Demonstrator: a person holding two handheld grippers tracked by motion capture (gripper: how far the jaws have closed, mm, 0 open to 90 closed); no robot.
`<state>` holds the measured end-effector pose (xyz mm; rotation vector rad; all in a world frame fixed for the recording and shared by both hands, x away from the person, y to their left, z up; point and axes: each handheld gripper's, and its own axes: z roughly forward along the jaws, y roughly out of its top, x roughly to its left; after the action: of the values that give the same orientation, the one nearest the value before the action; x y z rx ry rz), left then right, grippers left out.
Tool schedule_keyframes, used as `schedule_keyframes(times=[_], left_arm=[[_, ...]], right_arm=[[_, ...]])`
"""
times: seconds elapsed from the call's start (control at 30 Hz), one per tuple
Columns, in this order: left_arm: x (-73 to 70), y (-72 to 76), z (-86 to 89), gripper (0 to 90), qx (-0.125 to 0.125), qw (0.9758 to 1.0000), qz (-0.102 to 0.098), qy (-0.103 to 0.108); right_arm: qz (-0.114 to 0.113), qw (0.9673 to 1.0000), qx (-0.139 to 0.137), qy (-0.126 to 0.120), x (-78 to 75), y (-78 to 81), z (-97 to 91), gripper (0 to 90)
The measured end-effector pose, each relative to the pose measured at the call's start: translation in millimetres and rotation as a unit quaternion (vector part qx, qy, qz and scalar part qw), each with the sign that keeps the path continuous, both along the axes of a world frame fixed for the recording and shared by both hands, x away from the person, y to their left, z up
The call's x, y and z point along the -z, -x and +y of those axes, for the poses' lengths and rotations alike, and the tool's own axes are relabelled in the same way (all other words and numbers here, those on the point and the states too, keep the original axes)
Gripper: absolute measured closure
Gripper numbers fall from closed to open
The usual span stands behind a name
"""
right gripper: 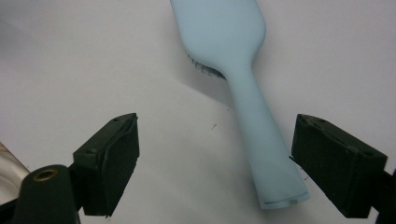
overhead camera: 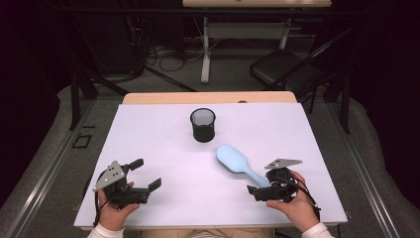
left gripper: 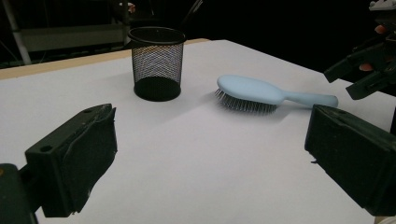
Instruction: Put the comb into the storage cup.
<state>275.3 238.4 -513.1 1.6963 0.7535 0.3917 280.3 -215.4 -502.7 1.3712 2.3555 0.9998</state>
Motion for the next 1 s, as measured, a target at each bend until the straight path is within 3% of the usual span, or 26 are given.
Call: schedule_keyframes(times=[0.1,0.4,0.63,1.0], left_arm=[[0.0,0.1,0.2,2.3,0.000,1.0000,0.000,-0.001],[0.1,0.4,0.1,2.3,-0.002,1.0000,0.000,-0.001],[0.2,-0.2,0.1,2.3,0.000,1.0000,0.001,-0.001],[0.4,-0.2,0.0,2.3,-0.002,1.0000,0.001,0.000]], right_arm=[[0.003,0.9999,-0.010,0.006,0.1,-5.2,-1.9,15.4],[0.019,0.9996,0.003,-0.021,-1.8,-10.9,-6.1,17.8],[0.019,0.9996,0.005,-0.018,-5.0,-15.0,-11.2,14.7],[0.030,0.9994,-0.005,-0.017,-16.7,-24.9,-16.7,2.3]])
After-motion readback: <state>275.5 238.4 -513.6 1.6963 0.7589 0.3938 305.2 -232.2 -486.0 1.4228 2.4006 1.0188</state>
